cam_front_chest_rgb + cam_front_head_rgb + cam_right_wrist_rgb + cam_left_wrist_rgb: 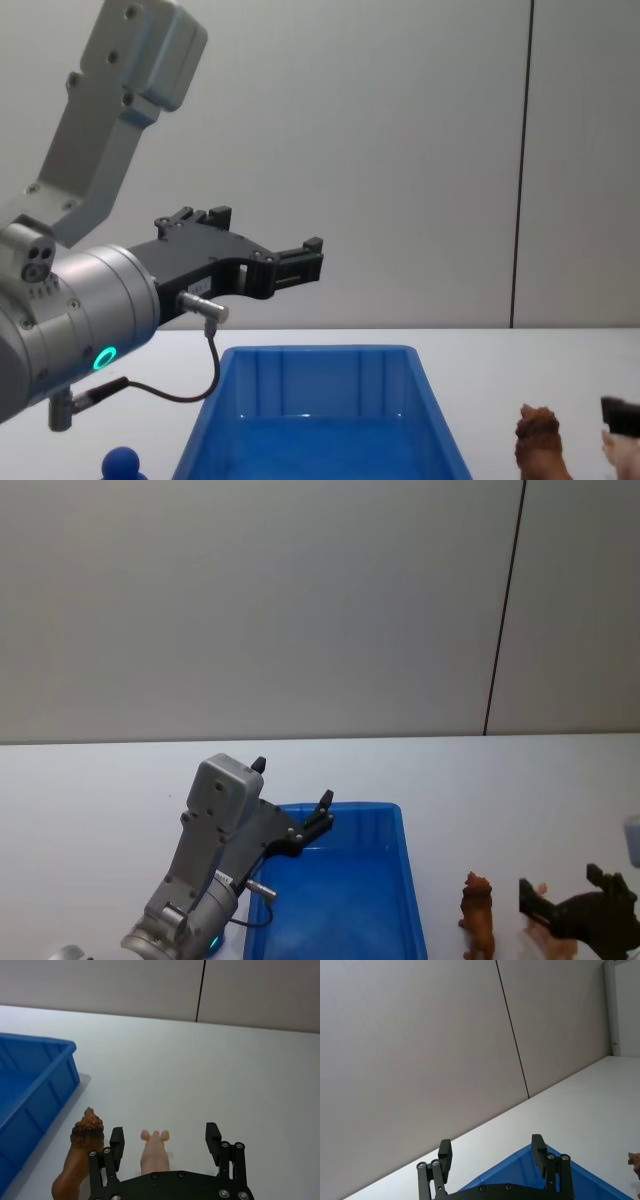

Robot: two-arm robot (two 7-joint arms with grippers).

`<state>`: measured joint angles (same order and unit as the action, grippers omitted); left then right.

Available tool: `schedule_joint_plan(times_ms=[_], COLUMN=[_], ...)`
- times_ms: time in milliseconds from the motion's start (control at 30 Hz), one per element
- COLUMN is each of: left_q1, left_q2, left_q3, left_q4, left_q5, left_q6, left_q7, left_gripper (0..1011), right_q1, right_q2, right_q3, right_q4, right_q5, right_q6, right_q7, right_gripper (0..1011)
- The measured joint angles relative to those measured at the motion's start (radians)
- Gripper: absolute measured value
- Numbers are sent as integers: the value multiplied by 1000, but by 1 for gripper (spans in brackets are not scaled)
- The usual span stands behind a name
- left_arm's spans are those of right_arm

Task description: Pick up the two dolls from the table and place them into the box.

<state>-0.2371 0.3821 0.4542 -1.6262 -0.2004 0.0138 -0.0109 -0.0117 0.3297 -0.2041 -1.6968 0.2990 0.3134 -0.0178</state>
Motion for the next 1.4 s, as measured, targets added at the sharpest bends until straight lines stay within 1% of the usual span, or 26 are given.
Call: schedule_joint_plan(times_ms=[233,367,433,467,567,600,633,700,733,800,833,867,967,1000,1033,1067,1233,1400], left_q1=[0,0,0,0,0,0,0,0,0,0,0,0,0,0,0,0,0,0], left_q2=[0,0,0,0,0,0,0,0,0,0,0,0,0,0,0,0,0,0], left_q3=[0,0,0,0,0,0,0,0,0,0,0,0,0,0,0,0,0,0], left_q4=[0,0,0,0,0,0,0,0,0,0,0,0,0,0,0,0,0,0], left_q5=[0,0,0,0,0,0,0,0,0,0,0,0,0,0,0,0,0,0], left_q6=[0,0,0,0,0,0,0,0,0,0,0,0,0,0,0,0,0,0], left_q7=[0,0,0,0,0,0,0,0,0,0,0,0,0,0,0,0,0,0], left_gripper=[1001,1001,1001,1001,1001,1001,1001,1001,1001,1002,1002,1001,1001,1001,1001,1001,1001,1001], right_q1=[-11,-14,-16,-16,-17,-17,-17,-17,-17,-17,-17,-17,-16,-16,-16,-16,-16,-17], right_q2=[2,3,3,3,3,3,2,1,0,-1,-2,-3,-5,-6,-6,-7,-9,-10], right_q3=[1,1,1,1,0,0,0,-1,-2,-3,-3,-3,-4,-4,-4,-4,-5,-5], right_q4=[9,14,21,22,31,33,35,41,43,48,51,54,58,60,61,62,62,48], right_q5=[1,3,4,4,5,5,5,6,6,8,8,10,12,14,14,14,15,6], right_q6=[41,50,55,55,56,57,57,58,58,60,60,61,64,65,65,65,56,29], right_q7=[-1,7,20,24,37,40,43,51,54,61,62,65,68,70,71,72,76,82], right_gripper=[1001,1001,1001,971,935,890,880,806,806,733,712,652,594,536,515,451,371,371])
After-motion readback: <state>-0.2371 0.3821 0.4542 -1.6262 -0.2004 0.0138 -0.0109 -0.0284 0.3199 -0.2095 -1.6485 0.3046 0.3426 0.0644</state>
